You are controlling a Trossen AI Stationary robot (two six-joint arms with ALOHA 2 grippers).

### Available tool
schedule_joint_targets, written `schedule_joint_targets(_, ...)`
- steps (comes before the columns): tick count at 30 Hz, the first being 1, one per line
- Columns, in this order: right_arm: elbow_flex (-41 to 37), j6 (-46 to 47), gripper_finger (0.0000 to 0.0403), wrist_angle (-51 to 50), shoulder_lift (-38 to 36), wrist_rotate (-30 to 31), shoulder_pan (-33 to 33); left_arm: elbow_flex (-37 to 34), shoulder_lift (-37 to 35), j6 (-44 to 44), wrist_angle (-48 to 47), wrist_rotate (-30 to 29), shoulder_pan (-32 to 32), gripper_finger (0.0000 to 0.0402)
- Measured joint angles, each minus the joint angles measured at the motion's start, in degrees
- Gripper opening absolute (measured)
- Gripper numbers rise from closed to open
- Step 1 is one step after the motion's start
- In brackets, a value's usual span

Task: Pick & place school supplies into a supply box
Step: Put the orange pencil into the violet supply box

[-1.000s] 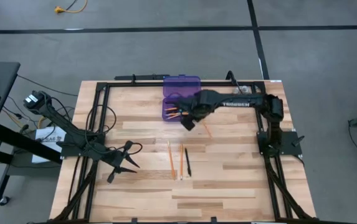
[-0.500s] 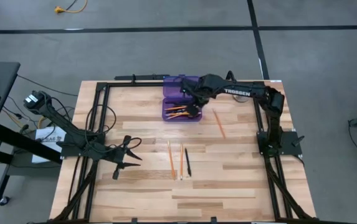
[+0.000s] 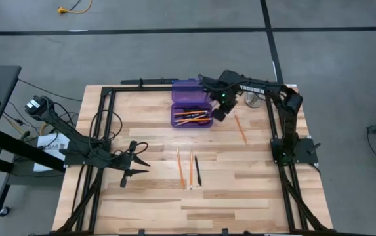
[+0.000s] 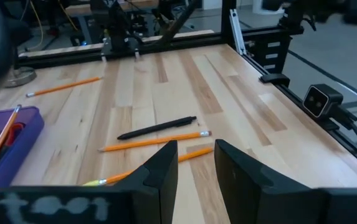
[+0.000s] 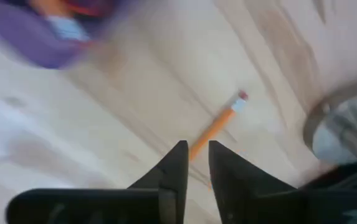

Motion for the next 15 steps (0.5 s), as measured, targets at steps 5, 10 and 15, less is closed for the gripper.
schedule_joint_targets(5,-7.3,-0.2,0.0086,1.4,0.0,-0.4,-6.8,0.0,0.0,-2.0,0.0,0.0,0.0,0.0096)
schedule_joint_targets(10,-14.5,-0.8,0.0118,6.0,0.0,-0.5,-11.0,0.0,0.0,-2.4,0.0,0.0,0.0,0.0096)
schedule_joint_targets(15,-20.5,-2.0,0.0152,9.8,0.1,-0.4,-11.9,0.0,0.0,-2.4,-0.1,0.0,0.0,0.0096)
